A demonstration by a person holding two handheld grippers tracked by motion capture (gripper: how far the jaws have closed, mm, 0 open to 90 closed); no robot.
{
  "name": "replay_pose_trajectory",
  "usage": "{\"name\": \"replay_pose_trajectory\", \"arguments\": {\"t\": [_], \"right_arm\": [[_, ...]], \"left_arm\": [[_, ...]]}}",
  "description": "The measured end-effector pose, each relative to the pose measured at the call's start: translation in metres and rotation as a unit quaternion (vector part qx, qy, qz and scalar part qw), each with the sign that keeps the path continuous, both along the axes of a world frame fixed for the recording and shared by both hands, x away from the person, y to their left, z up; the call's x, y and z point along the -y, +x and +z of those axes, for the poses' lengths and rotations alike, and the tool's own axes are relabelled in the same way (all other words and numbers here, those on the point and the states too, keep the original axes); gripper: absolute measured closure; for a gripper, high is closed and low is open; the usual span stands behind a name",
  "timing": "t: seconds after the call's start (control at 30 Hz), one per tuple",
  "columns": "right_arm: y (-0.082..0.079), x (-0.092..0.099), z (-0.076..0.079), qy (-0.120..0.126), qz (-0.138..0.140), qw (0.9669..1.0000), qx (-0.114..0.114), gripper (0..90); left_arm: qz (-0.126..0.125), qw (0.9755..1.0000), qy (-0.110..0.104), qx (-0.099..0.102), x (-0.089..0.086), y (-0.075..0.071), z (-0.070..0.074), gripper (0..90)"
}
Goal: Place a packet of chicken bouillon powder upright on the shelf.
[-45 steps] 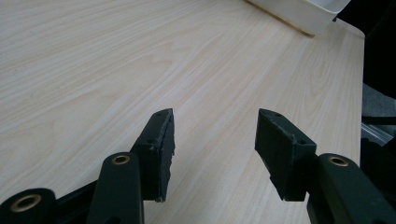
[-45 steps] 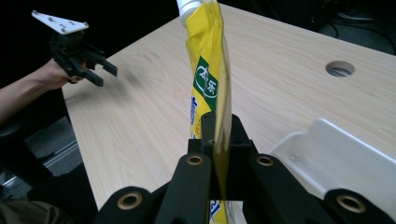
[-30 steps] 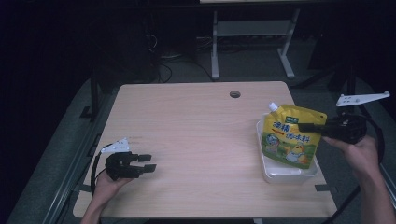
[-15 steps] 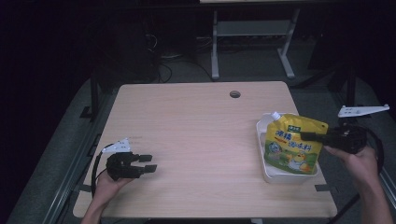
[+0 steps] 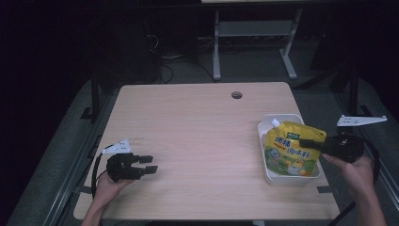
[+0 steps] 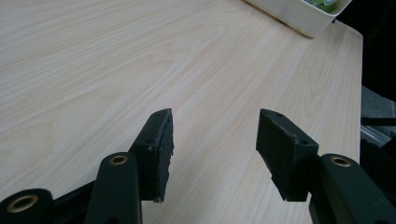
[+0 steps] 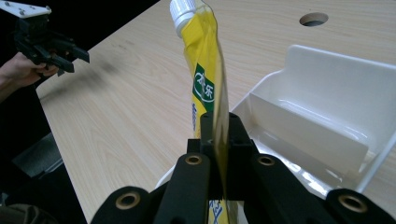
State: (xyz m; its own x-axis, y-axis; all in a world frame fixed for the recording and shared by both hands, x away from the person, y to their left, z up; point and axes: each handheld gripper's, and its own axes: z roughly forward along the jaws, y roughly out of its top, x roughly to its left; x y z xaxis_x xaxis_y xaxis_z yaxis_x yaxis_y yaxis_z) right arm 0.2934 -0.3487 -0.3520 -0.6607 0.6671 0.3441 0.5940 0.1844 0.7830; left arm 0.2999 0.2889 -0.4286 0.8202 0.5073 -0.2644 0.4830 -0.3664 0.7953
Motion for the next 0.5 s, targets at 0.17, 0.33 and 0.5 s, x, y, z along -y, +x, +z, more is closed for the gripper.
{"name": "replay_pose_trajectory", "arguments": {"t": [0.17,0.33,0.5], "right_arm": [[-0.003,0.003,-0.004,0.005,-0.005,1.0000,0.002,88.5],[-0.005,0.009,-0.010,0.013,-0.015,0.9998,-0.003,88.7],[-0.004,0.013,-0.013,0.020,-0.023,0.9995,-0.009,86.2]], "left_arm": [[-0.002,1.0000,0.003,0.000,0.001,0.001,0.000,45.5],[-0.002,1.0000,0.005,-0.001,0.002,0.000,-0.001,45.1],[-0.001,1.0000,0.006,-0.002,0.002,0.001,-0.001,44.0]]}}
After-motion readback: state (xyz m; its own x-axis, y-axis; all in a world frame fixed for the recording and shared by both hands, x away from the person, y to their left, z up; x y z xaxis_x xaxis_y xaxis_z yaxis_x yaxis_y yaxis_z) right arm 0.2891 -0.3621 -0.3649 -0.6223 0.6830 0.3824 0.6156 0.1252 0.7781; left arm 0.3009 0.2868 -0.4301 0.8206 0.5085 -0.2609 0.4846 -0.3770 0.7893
